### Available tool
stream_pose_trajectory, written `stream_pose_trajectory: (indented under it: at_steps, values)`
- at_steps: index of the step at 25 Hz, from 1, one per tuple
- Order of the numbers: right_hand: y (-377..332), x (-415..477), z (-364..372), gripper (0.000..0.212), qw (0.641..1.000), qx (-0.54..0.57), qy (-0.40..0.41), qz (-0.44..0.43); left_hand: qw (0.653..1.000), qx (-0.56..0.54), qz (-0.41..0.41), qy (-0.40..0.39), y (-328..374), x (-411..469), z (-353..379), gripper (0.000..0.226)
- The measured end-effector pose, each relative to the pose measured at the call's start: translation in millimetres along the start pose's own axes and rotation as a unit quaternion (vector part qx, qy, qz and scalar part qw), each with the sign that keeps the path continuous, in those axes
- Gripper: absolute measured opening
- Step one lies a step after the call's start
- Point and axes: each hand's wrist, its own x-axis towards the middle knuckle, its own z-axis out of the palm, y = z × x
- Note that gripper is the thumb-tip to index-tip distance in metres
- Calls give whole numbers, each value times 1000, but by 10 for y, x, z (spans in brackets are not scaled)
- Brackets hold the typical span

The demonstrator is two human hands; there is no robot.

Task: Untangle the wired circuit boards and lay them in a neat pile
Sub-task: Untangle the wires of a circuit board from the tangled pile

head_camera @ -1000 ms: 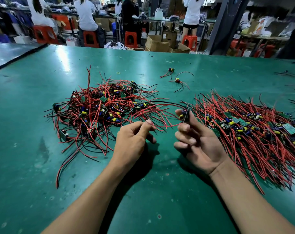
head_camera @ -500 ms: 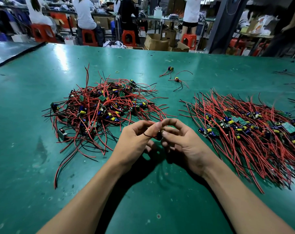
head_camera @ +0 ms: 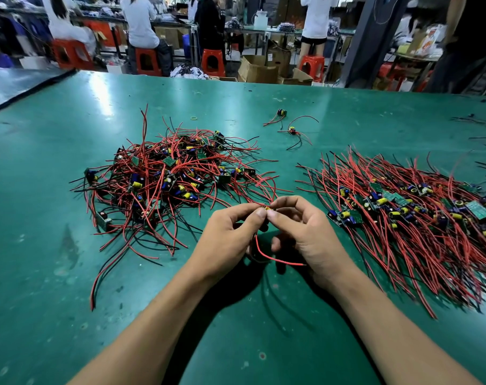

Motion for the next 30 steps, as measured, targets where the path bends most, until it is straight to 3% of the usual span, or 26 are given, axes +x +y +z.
stream_pose_trajectory:
  at_steps: [4,9,11,15,22,30]
  values:
    - [-14,-10,7,12,1000,-22,6,-15,1000,22,-6,14,6,4,-1,17]
    - [-21,-23,31,45,999,-43,16,-22,1000,21,-7,3,1,-30,32,15]
    - [0,-20,22,39,999,-32,11,-25,999,32,2,-7,-12,-31,30,17]
    - [6,34,-51,9,999,-31,24,-17,1000,19,-4,-12,3,-37,22,19]
    - [-76,27,-112,28,997,-52,52,17,997,-10,-58,-57,45,-13,-7,17]
    - [-64,10,-66,25,999,-36,5,7,996,-14,-63,-54,65,-13,27,11]
